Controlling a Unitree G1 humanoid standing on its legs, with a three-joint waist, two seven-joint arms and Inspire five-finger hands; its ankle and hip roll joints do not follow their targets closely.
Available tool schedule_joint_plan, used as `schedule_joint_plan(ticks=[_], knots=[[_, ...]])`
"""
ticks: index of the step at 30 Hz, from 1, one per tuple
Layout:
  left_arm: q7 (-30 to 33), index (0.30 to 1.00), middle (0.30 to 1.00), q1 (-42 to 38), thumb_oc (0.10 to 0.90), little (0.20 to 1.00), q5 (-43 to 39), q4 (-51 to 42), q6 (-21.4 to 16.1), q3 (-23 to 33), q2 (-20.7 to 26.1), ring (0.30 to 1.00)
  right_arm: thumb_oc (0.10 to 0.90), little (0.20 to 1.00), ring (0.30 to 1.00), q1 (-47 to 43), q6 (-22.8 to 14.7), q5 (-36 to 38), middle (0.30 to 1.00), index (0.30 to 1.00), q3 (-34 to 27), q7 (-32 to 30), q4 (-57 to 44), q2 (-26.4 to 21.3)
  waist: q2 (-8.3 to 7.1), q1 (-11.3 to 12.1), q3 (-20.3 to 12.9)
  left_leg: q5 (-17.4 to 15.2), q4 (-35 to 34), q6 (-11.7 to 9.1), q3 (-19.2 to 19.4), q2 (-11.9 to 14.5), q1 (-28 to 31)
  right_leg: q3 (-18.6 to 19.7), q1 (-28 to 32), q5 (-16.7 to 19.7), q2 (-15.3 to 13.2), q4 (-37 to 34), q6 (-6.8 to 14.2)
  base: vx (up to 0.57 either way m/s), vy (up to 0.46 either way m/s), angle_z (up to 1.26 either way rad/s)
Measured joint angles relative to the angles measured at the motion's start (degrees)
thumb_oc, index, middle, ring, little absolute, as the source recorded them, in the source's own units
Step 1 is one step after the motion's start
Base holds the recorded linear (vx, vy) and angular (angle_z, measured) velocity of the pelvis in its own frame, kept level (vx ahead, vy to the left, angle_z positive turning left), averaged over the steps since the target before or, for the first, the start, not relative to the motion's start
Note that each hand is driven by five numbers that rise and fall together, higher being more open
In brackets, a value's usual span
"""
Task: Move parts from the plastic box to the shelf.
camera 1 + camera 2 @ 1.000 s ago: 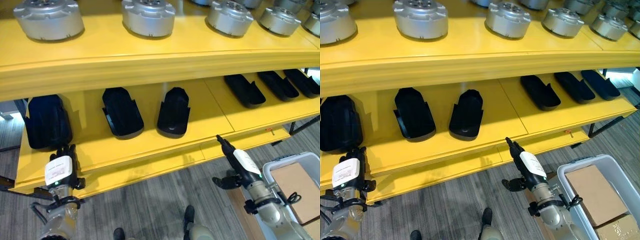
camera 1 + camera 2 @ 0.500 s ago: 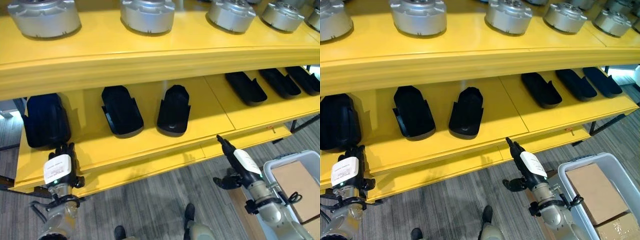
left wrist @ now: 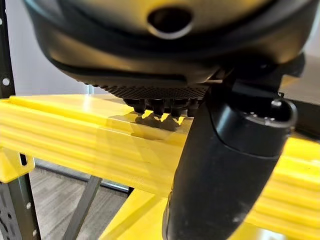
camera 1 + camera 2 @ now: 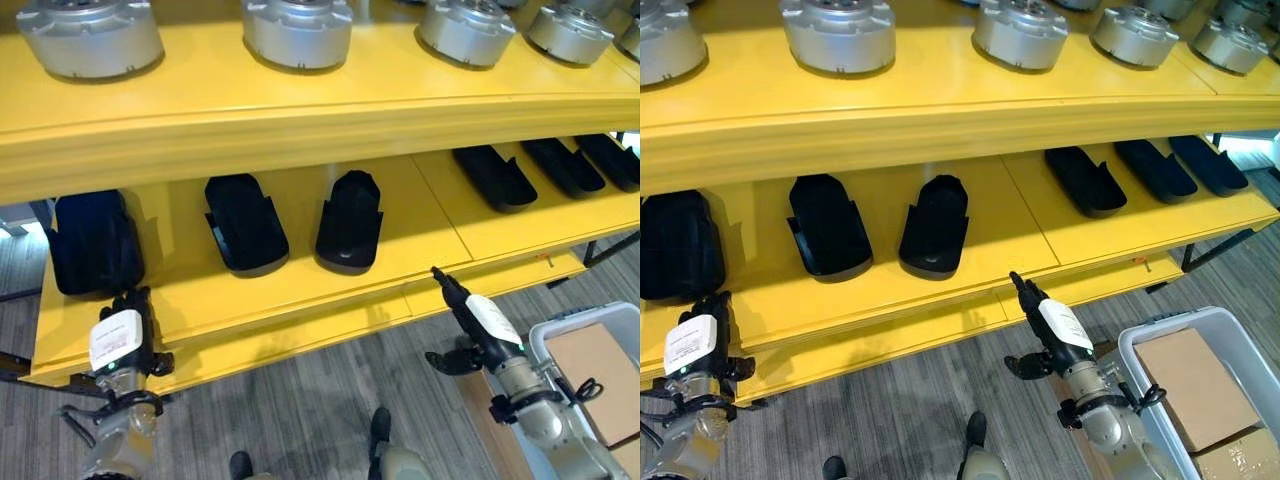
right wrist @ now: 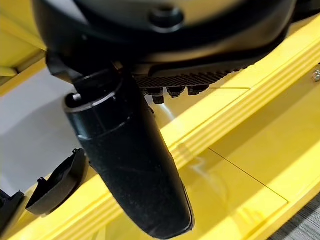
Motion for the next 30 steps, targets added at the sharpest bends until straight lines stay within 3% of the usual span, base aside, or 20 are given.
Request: schedule_joint_plan(ticks=[4,8,16,21,24,29,30], knots=[[-1.68,1.0,1.0,3.7,0.9,1.0,-1.9,-4.89,-1.51,-0.3,-1.54,1.0,0.9,1.0,1.0,-2.13,0.01,-0.03,1.0,1.0,-0.11,0.01,-0.05,-0.08,1.43,0.12,-0.17,-0.01,0.0,0.03,-0.15,0.01,0.14,-0.13,0.3,0.0,-0.04,0.0,0.0,0.03,-0.042,0.02],[-1.34,1.0,1.0,5.29,0.9,1.0,-4.02,-4.24,-5.56,-1.31,-4.58,1.0,0.9,1.0,1.0,-3.12,0.06,-0.02,1.0,1.0,-0.12,-0.04,-0.06,-0.14,3.21,0.18,-1.08,-0.21,-0.01,0.37,-0.7,0.02,0.68,-0.28,1.22,-0.23,-0.04,-0.01,0.04,0.0,-0.023,0.05],[-2.7,1.0,1.0,7.07,0.9,1.0,-8.49,-3.72,-7.62,-4.98,-5.8,1.0,0.9,1.0,1.0,-5.97,0.04,-0.02,1.0,1.0,0.98,-0.79,-0.05,-0.17,5.77,0.25,-4.15,-0.26,-0.02,0.61,-1.22,-0.03,0.65,-0.46,1.4,-0.26,-0.14,-0.01,0.02,0.0,-0.027,0.02],[-4.22,1.0,1.0,8.34,0.9,1.0,-9.91,-4.89,-8.58,-5.81,-5.81,1.0,0.9,1.0,1.0,-9.35,0.12,-0.02,1.0,1.0,4.59,-1.34,-0.04,-0.16,5.82,0.45,-5.41,-0.04,-0.02,0.62,-1.37,-0.04,0.62,-0.59,1.45,-0.2,-0.17,-0.02,-0.05,0.0,0.0,0.0],[-5.15,1.0,1.0,7.88,0.9,1.0,-10.74,-5.04,-8.94,-6.94,-5.8,1.0,0.9,1.0,1.0,-13.67,0.16,-0.06,1.0,1.0,9.71,-1.37,0.06,0.12,5.84,1.45,-6.19,0.15,-0.02,0.68,-1.49,-0.07,0.62,-0.69,1.54,-0.1,-0.22,-0.02,-0.17,0.0,0.0,0.0],[-5.66,1.0,1.0,7.89,0.9,1.0,-10.98,-5.34,-9.76,-8.61,-5.83,1.0,0.9,1.0,1.0,-19.36,0.2,-0.05,1.0,1.0,15.04,-1.43,3.61,5.31,5.45,1.76,-6.8,0.73,-0.02,0.64,-2.84,-0.13,-0.22,-1.88,1.72,0.04,-0.43,-0.02,-0.31,-0.01,-0.006,0.14],[-5.92,1.0,1.0,7.7,0.9,1.0,-11.01,-5.33,-9.97,-9.2,-5.83,1.0,0.9,1.0,1.0,-20.67,0.82,-0.06,1.0,1.0,18.33,-1.29,7.31,5.76,5.46,2.09,-6.8,0.77,-0.03,0.68,-2.92,-0.29,-0.22,-2.18,2.0,0.01,-0.64,-0.03,-0.3,-0.01,0.009,0.08]])
